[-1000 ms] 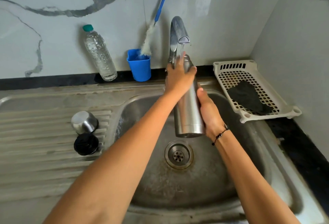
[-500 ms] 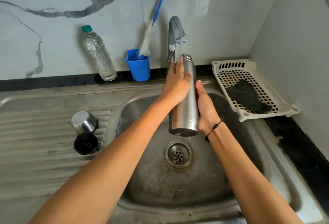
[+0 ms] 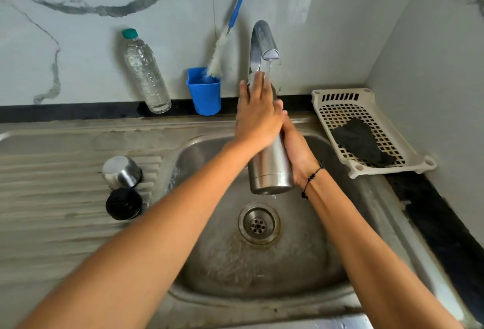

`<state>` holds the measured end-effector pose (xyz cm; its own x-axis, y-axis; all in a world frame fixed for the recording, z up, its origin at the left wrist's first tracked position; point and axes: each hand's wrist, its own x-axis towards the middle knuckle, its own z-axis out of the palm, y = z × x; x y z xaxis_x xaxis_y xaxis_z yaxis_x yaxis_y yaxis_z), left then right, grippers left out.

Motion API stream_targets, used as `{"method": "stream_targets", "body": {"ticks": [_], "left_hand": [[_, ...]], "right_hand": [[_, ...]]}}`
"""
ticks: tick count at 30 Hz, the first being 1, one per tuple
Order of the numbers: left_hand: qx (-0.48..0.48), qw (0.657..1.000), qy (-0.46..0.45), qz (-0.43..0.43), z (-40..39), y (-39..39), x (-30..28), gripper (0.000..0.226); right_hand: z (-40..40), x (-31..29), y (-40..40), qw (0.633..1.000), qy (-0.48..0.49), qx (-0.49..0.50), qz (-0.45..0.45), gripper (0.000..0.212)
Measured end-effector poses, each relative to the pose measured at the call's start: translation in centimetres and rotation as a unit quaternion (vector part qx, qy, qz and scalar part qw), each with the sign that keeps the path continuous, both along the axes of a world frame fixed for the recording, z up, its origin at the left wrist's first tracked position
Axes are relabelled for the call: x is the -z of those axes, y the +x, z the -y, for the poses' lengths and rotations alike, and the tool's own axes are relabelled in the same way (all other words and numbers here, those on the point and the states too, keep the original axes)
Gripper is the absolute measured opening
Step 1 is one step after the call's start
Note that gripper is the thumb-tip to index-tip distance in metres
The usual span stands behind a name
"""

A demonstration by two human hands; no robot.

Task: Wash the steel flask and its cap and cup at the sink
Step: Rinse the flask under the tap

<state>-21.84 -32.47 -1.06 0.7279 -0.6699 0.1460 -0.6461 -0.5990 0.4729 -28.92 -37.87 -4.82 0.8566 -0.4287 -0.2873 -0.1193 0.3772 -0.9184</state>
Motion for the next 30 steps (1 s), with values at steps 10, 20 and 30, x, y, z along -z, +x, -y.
{"method": "stream_targets", "body": {"ticks": [10,20,30], "left_hand": [[0.075,0.994,-0.009,0.083,-3.0,-3.1,3.0,0.062],[0.046,0.995,-0.006,0.088,-2.0,-3.5,3.2,0.058],[-0.015,0.874,-0.312,-0.372,-0.1,4.0,-0.6,0.05]], "right_hand": [[0.4,0.2,0.8,0.999,0.02,0.034,0.018,0.048],[0.8,0.7,0.0,0.998,-0.017,0.054,0.029,0.041],[-1.5,0.5,-1.9,0.978,0.168,0.029,0.12,0.039]]}}
